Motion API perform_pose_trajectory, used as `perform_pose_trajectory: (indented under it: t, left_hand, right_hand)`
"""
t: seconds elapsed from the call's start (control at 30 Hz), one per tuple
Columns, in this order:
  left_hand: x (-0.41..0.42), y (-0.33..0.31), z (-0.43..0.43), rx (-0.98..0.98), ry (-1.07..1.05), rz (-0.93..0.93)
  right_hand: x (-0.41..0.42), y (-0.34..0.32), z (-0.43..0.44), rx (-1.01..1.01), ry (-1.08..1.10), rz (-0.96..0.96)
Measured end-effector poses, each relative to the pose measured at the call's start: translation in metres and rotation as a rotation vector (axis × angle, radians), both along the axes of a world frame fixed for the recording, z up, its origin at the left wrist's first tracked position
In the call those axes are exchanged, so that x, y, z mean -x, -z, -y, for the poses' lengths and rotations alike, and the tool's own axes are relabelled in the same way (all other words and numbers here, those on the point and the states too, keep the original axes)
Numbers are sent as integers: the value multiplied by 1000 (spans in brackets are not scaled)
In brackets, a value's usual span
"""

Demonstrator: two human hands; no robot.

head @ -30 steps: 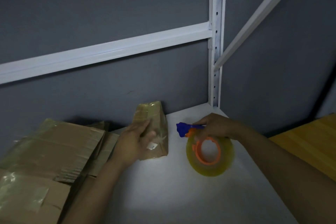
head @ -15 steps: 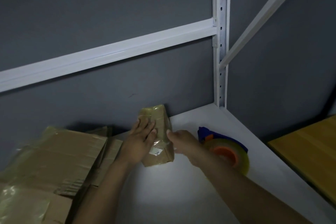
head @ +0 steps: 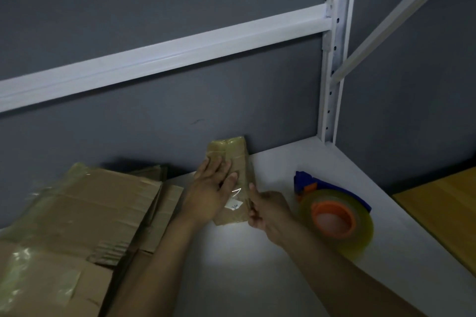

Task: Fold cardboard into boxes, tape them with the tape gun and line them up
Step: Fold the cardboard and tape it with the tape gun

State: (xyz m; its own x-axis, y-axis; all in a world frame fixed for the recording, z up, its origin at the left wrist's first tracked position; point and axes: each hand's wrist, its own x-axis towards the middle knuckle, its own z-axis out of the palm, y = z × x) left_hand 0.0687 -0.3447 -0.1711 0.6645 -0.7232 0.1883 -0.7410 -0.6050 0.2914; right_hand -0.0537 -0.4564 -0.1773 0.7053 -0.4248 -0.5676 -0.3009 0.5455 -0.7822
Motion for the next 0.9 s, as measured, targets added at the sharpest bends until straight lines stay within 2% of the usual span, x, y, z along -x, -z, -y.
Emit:
perform_pose_trajectory:
  t: [0.07,0.13,0.27,0.33,0.37,0.4,0.43,0.53,0.57,0.67,0.73,0.83,0.9]
  left_hand:
    - [-10,8,-2,-17,-15,-50]
    - [-9,7,0,10,-39,-72]
    - [17,-14,3,120,-107,-170]
    - [29,-21,3,275,-164,-194]
    - [33,-21,3,378,-188,-209]
    - [37,-23,3,467,-208,-251]
    - [40,-23,3,534,-217,-323]
    - [36,-26,-4,628,-158,-431]
    - [32,-29,-11,632,-100,-428]
    - [12,-33,-41,485,182,-452]
    - [3,-36,-57,336,325,-495]
    - [-5,-37,-64,188,366,-479]
    - [-5,-32,-61,193,359,-456]
  right_hand:
    - [2,10,-1,7,-10,-52]
    - [-1,13,1,149,-24,-70]
    - [-10,3,-2,469,-23,86]
    - [-5,9,-2,654,-144,42]
    - [-1,13,0,660,-186,50]
    - [3,11,0,733,-225,84]
    - [5,9,1,803,-175,135]
    - [7,5,21,1261,-153,399]
    - [5,3,30,1349,-214,456]
    - [6,-2,64,1344,-484,569]
    - [11,-10,81,1401,-665,529]
    - [8,-15,94,1552,-861,435]
    - [5,-16,95,1611,-826,467]
